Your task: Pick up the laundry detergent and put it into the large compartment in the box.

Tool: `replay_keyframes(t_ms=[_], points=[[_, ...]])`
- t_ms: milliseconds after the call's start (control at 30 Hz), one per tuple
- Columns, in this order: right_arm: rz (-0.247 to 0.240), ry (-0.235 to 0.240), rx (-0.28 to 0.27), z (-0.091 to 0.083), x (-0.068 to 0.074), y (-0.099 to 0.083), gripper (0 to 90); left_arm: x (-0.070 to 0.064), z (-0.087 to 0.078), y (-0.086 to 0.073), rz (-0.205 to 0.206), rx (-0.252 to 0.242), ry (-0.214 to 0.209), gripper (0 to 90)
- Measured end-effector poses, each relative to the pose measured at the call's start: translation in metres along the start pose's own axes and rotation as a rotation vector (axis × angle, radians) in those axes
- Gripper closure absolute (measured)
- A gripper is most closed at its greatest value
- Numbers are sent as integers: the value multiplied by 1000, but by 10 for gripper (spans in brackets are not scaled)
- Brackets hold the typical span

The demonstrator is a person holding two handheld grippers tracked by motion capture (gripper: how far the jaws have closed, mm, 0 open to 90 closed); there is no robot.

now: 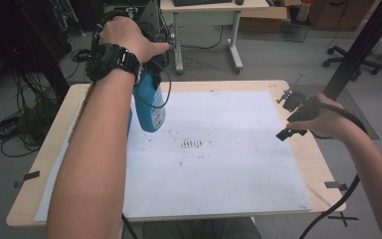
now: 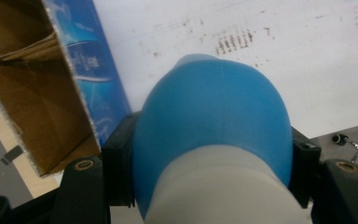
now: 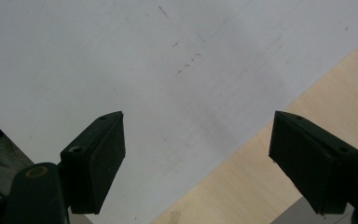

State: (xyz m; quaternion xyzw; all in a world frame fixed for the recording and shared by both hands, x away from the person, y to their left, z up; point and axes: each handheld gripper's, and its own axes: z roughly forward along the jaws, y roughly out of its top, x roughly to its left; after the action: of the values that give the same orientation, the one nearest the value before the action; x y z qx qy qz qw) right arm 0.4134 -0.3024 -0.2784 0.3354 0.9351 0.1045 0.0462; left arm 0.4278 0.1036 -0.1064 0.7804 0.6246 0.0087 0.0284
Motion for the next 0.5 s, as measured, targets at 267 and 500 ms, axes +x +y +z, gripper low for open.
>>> replay_keyframes(t_ms=[267, 500], points=[[1, -1, 4, 1, -1, 1, 186, 24, -5, -6, -50, -8, 15, 374], [2, 0, 12, 5, -1, 5, 186, 43, -6, -11, -79, -12, 21, 374]])
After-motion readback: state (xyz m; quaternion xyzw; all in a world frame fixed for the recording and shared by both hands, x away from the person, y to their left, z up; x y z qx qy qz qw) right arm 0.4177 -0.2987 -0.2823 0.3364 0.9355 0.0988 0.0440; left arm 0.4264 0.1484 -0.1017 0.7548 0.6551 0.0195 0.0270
